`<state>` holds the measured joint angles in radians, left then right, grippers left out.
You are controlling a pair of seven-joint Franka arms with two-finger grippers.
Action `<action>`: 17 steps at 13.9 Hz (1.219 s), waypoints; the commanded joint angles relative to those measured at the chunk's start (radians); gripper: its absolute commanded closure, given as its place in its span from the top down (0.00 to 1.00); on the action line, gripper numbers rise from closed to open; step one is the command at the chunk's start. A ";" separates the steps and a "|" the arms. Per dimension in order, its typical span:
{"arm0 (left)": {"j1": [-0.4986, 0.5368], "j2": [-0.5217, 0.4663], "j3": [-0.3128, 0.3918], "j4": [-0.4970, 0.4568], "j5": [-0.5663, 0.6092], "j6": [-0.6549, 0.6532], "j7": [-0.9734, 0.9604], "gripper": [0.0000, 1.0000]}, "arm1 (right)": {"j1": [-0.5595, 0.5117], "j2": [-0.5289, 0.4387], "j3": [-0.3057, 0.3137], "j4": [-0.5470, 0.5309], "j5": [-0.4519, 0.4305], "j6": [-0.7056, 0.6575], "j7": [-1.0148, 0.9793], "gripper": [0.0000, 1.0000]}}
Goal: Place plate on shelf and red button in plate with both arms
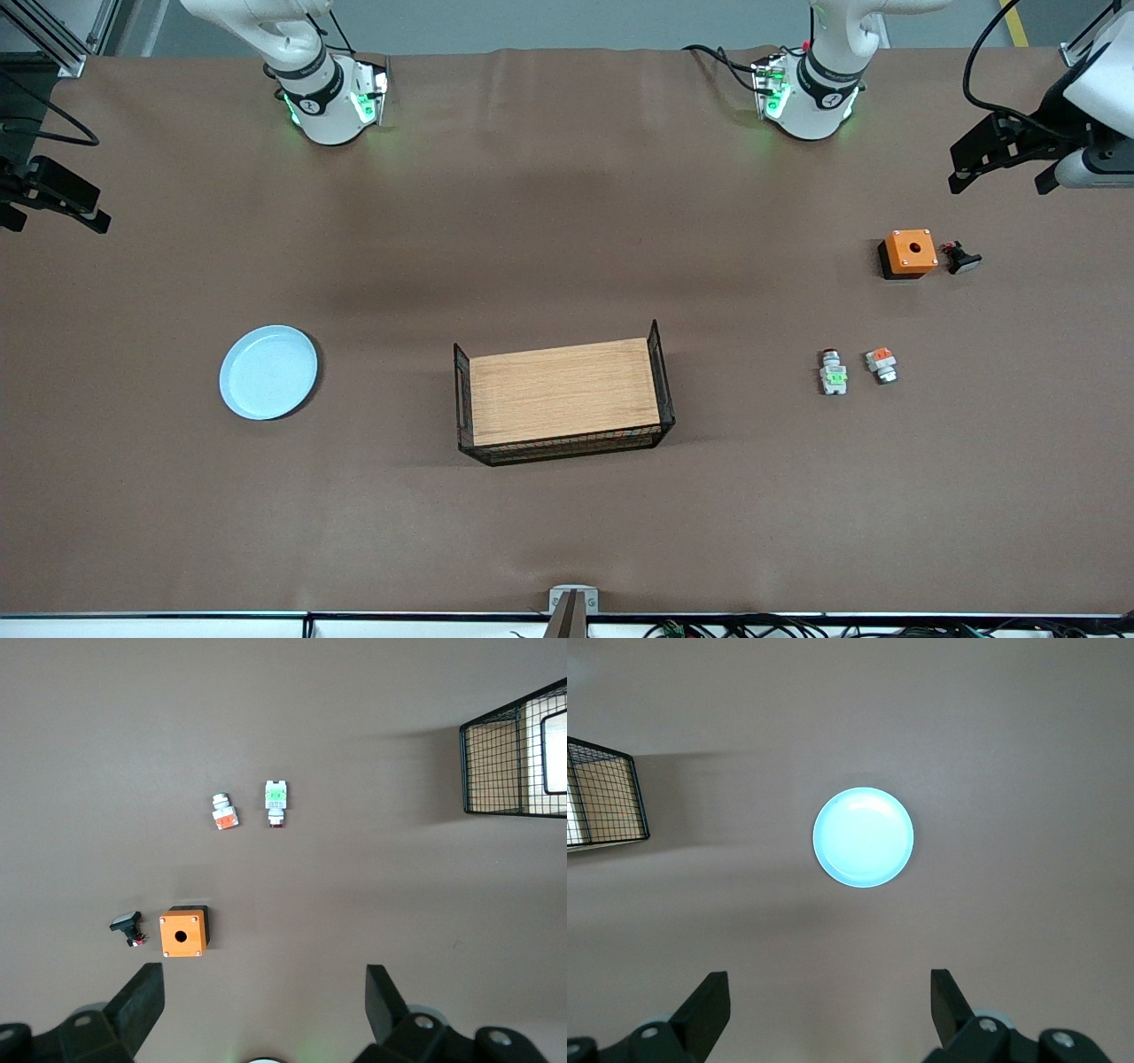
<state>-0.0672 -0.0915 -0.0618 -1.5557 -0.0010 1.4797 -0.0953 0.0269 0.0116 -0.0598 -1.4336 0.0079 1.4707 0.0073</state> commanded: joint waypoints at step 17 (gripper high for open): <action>-0.005 0.055 -0.012 -0.065 -0.045 0.022 -0.107 1.00 | -0.237 0.114 -0.017 -0.002 -0.043 0.022 -0.217 1.00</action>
<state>-0.0765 -0.0470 -0.0717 -1.5773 -0.0446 1.4791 -0.2264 -0.1479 0.0840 -0.0876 -1.4425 -0.0303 1.4758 -0.1385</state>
